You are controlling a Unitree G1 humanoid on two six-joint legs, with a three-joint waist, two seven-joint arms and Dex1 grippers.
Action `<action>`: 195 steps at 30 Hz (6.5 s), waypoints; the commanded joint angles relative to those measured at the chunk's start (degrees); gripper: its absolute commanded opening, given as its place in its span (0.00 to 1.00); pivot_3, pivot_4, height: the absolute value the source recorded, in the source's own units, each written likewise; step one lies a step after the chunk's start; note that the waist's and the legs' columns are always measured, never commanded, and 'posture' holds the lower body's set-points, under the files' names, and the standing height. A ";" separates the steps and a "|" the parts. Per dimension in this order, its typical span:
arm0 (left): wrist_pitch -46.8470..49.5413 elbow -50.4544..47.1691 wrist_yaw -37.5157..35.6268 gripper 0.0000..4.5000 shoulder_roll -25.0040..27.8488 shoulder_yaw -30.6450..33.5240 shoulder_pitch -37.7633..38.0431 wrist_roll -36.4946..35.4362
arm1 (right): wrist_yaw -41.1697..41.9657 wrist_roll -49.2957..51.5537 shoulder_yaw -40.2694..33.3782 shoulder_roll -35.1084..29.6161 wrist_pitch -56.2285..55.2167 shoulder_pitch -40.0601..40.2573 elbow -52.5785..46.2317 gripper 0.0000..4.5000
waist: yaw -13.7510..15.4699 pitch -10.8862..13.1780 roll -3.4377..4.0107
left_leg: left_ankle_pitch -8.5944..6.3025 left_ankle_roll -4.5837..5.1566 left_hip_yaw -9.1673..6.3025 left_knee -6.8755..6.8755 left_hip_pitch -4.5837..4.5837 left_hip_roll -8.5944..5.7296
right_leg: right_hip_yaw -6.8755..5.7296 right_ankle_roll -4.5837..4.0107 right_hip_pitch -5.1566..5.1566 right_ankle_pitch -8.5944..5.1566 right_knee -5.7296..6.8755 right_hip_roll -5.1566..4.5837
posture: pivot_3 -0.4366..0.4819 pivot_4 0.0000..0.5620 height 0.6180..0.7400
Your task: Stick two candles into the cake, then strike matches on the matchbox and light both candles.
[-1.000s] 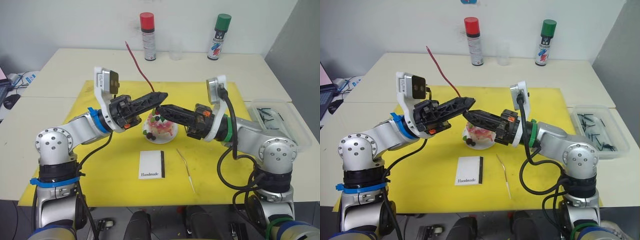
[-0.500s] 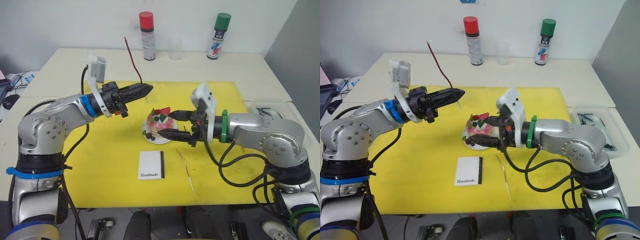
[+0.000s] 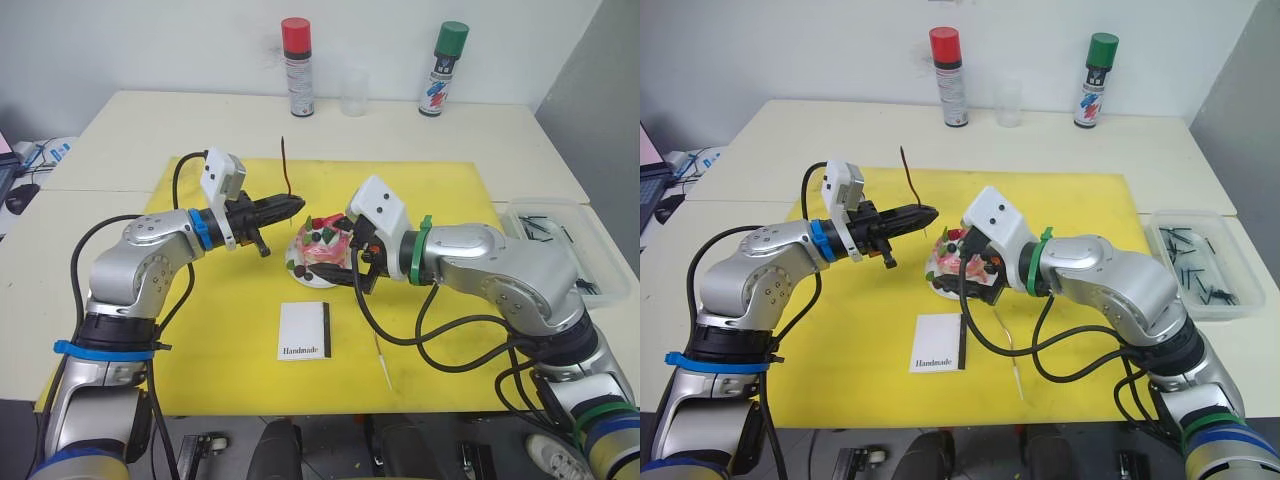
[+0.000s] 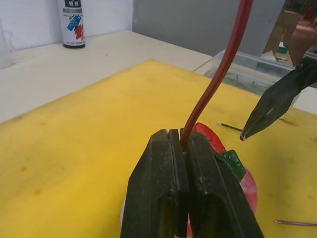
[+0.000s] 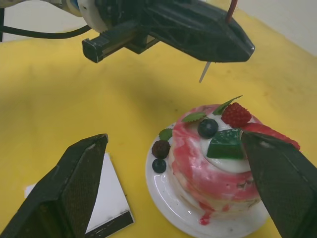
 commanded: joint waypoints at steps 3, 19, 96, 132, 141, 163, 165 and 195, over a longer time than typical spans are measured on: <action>-0.85 -0.23 -0.11 0.00 -1.66 1.37 -0.04 1.36 | 1.23 -2.34 -0.97 0.78 -0.95 -0.38 -2.38 0.99 | -0.01 0.00 0.00 | 0.00 0.00 -0.01 0.01 0.00 0.00 | -0.01 0.00 0.00 0.00 0.02 0.00 | 0.48 0.27 1.00; -0.45 -0.48 0.53 0.00 -5.00 2.45 2.11 3.09 | 2.67 -4.79 -1.57 1.50 -0.04 0.45 -3.64 0.99 | -0.05 0.00 0.00 | 0.00 0.00 -0.05 0.09 0.00 0.00 | -0.02 -0.02 0.01 0.03 0.09 0.00 | 0.48 0.27 1.00; -14.90 9.92 1.92 0.00 -15.64 3.00 6.59 10.33 | 4.96 -9.73 -0.58 2.73 -0.84 2.53 -4.22 0.99 | -0.06 -0.01 0.00 | 0.01 0.01 -0.10 0.81 0.15 -0.04 | 0.00 0.26 0.12 -0.10 0.86 0.05 | 0.48 0.27 1.00; -5.36 -4.45 -2.77 0.99 -3.45 7.64 9.97 5.51 | 4.79 -9.85 -8.91 4.92 -4.54 1.71 -4.52 1.00 | -0.16 0.01 0.01 | 0.01 0.01 -0.09 0.71 0.17 -0.02 | 0.01 0.24 0.10 -0.12 0.81 0.05 | 0.48 0.27 1.00; -0.54 -16.49 -16.03 0.99 13.56 10.40 21.64 0.96 | 16.81 1.07 -19.90 -8.13 -4.54 14.99 -15.80 1.00 | -0.01 0.07 0.09 | 0.00 0.01 -0.04 0.47 0.16 0.01 | 0.00 0.15 0.05 -0.21 0.63 0.00 | 0.48 0.27 1.00; -1.69 -31.18 -25.74 0.99 16.38 0.63 26.51 -2.92 | 2.30 10.76 -16.89 -9.47 16.01 35.90 -24.78 1.00 | -0.16 0.09 0.07 | -0.01 0.00 0.13 0.52 0.32 0.04 | 0.14 -0.15 0.12 -0.40 0.56 0.02 | 0.48 0.27 1.00; -1.86 -30.92 -25.37 0.99 15.84 0.01 25.98 -2.54 | 0.89 11.38 -16.67 -8.01 17.92 35.86 -24.36 1.00 | -0.15 0.09 0.07 | -0.01 0.00 0.12 0.51 0.32 0.05 | 0.12 -0.16 0.12 -0.40 0.56 0.03 | 0.48 0.27 1.00; -1.84 -28.82 -20.72 1.00 12.33 0.93 26.64 -3.26 | 3.60 21.54 -26.21 -7.75 30.72 27.55 -18.46 0.01 | -0.16 0.09 0.08 | -0.01 0.01 0.12 0.52 0.32 0.04 | 0.14 -0.15 0.15 -0.40 0.56 0.04 | 0.48 0.27 1.00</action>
